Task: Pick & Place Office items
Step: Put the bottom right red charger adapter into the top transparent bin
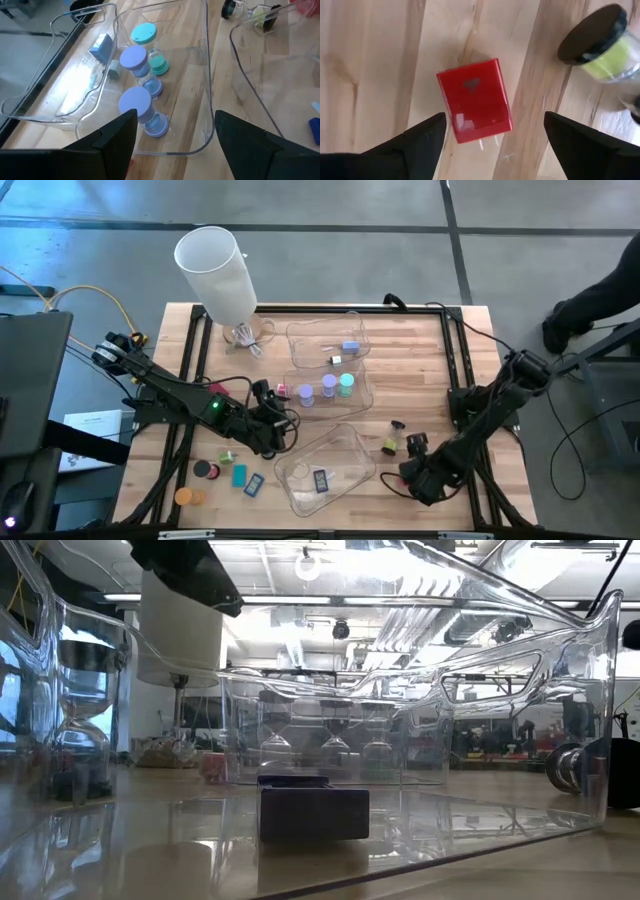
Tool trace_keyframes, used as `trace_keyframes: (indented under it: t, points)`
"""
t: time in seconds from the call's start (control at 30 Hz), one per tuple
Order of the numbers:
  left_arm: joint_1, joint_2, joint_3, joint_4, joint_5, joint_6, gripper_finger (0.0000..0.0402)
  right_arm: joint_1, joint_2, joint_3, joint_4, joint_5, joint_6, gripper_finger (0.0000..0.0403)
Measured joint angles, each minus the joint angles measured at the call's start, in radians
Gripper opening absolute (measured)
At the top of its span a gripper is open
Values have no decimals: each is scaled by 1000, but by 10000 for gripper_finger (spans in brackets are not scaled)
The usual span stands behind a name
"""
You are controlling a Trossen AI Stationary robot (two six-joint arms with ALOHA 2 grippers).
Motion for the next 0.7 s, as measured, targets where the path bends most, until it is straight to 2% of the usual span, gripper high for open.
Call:
trace_keyframes:
  t: [0.7]
  points:
    - [0, 0, 0, 0, 66, -66, 257, 3, 124, 1, 110, -15, -61, 325]
